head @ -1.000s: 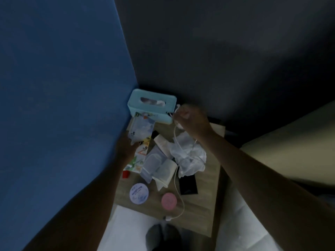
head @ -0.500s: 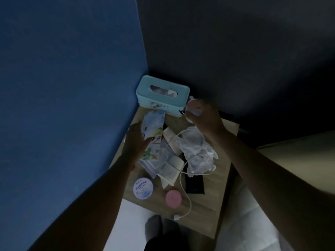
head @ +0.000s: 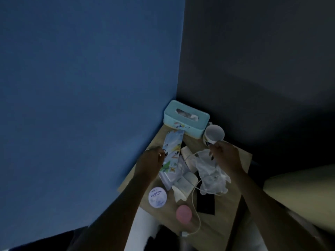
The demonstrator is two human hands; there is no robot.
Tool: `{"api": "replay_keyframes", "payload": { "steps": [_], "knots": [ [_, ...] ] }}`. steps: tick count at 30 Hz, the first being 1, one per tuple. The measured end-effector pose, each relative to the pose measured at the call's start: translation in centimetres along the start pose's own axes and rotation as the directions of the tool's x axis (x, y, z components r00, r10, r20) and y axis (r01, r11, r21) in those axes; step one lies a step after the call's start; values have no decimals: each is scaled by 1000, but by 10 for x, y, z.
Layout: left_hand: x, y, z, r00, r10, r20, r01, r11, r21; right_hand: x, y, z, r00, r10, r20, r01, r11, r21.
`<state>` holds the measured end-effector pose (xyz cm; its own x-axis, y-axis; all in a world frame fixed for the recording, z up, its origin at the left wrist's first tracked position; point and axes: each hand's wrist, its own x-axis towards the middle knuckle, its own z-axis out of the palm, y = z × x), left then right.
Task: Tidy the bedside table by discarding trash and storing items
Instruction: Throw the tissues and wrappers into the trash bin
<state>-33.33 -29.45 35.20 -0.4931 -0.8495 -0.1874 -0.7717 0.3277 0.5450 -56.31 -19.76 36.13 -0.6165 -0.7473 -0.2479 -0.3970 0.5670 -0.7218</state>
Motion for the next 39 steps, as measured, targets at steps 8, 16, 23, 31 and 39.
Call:
{"api": "replay_keyframes", "payload": {
  "steps": [8,16,23,31,39],
  "knots": [
    [-55,10,53,987,-91,-134,83,994,-64,1,24,-10,985,-165,46,167,985,-36],
    [-116,41,96,907,-153,-392,137,988,-67,-25,64,-26,931,-365,12,365,931,-9],
    [-203,80,157,841,-197,-504,215,976,-24,-73,125,-30,882,-464,86,465,885,6],
    [-201,90,151,767,-159,-622,155,986,-61,-80,133,-50,879,-470,79,467,883,53],
    [-160,82,165,782,-311,-541,250,950,-185,-39,138,-37,886,-426,185,440,897,-41]
  ]
}}
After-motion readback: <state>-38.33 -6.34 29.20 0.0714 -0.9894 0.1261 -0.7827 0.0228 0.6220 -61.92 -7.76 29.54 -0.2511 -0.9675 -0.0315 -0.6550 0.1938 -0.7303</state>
